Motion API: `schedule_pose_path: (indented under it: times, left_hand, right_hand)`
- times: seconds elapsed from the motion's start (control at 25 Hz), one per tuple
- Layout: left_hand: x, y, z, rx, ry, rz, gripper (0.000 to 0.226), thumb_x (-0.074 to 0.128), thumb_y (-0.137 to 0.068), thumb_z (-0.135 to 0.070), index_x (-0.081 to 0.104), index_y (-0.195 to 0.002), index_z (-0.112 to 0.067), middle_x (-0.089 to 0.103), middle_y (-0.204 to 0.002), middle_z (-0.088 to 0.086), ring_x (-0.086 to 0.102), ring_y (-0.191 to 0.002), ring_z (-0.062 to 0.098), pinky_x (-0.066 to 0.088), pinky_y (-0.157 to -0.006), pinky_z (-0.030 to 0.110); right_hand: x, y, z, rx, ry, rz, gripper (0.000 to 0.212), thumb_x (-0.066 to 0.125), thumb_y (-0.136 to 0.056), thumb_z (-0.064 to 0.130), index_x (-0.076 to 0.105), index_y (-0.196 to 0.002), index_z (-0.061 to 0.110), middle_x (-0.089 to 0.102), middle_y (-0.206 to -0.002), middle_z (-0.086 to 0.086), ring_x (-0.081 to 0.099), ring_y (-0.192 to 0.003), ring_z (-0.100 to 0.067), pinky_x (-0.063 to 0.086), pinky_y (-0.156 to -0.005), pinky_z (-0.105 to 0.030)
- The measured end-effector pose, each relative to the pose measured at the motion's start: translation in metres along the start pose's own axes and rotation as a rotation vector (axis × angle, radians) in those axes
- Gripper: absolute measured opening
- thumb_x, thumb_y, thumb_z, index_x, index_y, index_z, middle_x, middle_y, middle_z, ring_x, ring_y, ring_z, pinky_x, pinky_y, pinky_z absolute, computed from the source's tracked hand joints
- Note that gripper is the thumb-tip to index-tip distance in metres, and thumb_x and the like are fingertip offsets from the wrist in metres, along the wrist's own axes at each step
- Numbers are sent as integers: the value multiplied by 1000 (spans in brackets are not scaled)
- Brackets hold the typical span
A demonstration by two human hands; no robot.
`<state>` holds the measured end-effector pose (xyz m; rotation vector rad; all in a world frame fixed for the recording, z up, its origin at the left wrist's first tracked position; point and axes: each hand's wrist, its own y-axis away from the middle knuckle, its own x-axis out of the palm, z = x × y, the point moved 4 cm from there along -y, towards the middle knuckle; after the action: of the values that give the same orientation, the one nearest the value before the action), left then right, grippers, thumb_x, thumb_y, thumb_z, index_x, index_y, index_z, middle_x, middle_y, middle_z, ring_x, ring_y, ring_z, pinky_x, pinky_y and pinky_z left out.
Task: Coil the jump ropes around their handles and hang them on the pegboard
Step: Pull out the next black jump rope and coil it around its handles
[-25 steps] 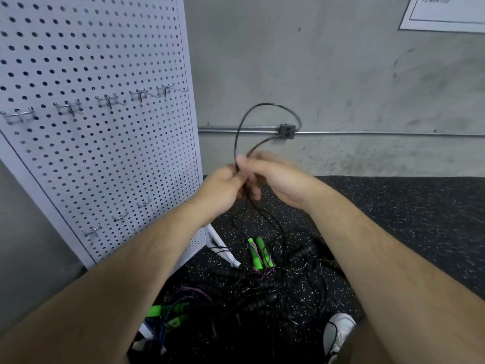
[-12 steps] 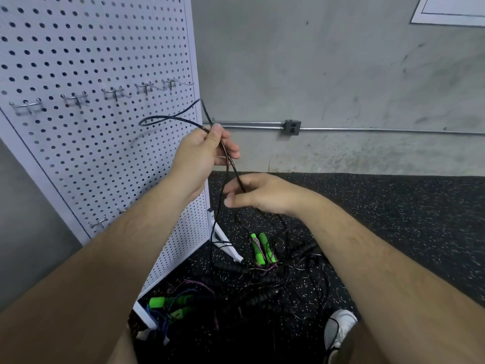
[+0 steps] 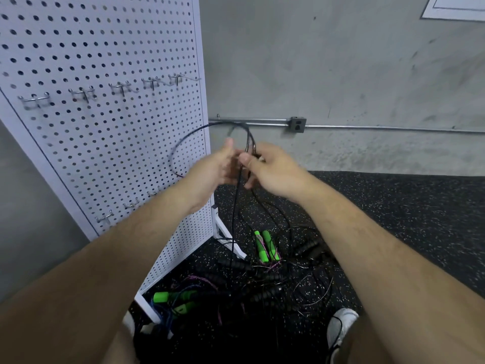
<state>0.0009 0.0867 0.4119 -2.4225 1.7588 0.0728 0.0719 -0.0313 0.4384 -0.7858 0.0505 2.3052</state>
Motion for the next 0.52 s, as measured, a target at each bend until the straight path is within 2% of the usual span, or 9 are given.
schedule_pose_path:
  times: [0.08,0.12,0.2,0.28,0.32,0.4,0.48,0.52]
  left_hand:
    - [19,11,13,-20,-64,210,52,26,-103,-59,60,-128,-29,74,-116,-5,66,-116,18,44,-102,44]
    - [27,14,18,-18,-110,236,47,31,-102,-59,60,-128,-33,73,-119,-8,64,-119,17,43,-103,44]
    - [35,12,21,7,-210,125,31,38,-107,-43,65,-116,-28,76,-108,-8,66,-115,18,45,-107,49]
    - [38,9,13,4,-204,-31,28,39,-110,-28,63,-98,-20,76,-86,-3,73,-99,20,49,-103,52]
    - [37,8,7,10,-180,-79,28,39,-110,-26,61,-93,-20,74,-81,-3,74,-93,20,51,-100,51]
    - [32,6,-12,65,-213,-164,28,41,-109,-27,59,-89,-23,72,-80,-5,74,-83,15,57,-89,39]
    - [22,2,-30,127,-264,-236,28,43,-109,-29,61,-89,-24,72,-83,-4,72,-81,13,56,-78,30]
    - [18,0,-34,157,-259,-256,28,43,-109,-28,62,-90,-23,72,-84,-3,73,-83,15,58,-76,32]
  right_hand:
    - [-16,-4,6,-11,-71,-121,18,51,-105,28,62,-98,16,67,-78,2,66,-57,-8,58,-73,-44]
    - [-23,-5,8,-23,-86,-166,19,51,-104,30,61,-94,17,64,-69,3,66,-57,-10,57,-76,-48]
    - [-30,-7,11,-48,-115,-214,22,52,-104,30,58,-87,16,60,-61,3,65,-57,-16,55,-75,-47]
    - [-32,-6,10,-52,-180,-224,22,54,-103,27,56,-87,13,61,-65,-1,59,-57,-18,50,-69,-42]
    - [-33,-5,8,-38,-239,-200,18,56,-102,24,57,-89,12,62,-71,-4,57,-60,-19,48,-67,-40]
    - [-29,0,1,10,-330,-59,8,63,-92,13,61,-100,11,63,-86,-11,56,-70,-24,47,-66,-37]
    - [-20,8,-11,61,-180,91,24,67,-86,10,63,-109,14,66,-90,-6,58,-72,-17,48,-67,-33]
    - [-13,12,-18,97,-52,134,25,69,-88,15,64,-112,16,67,-88,-1,59,-69,-12,49,-67,-30]
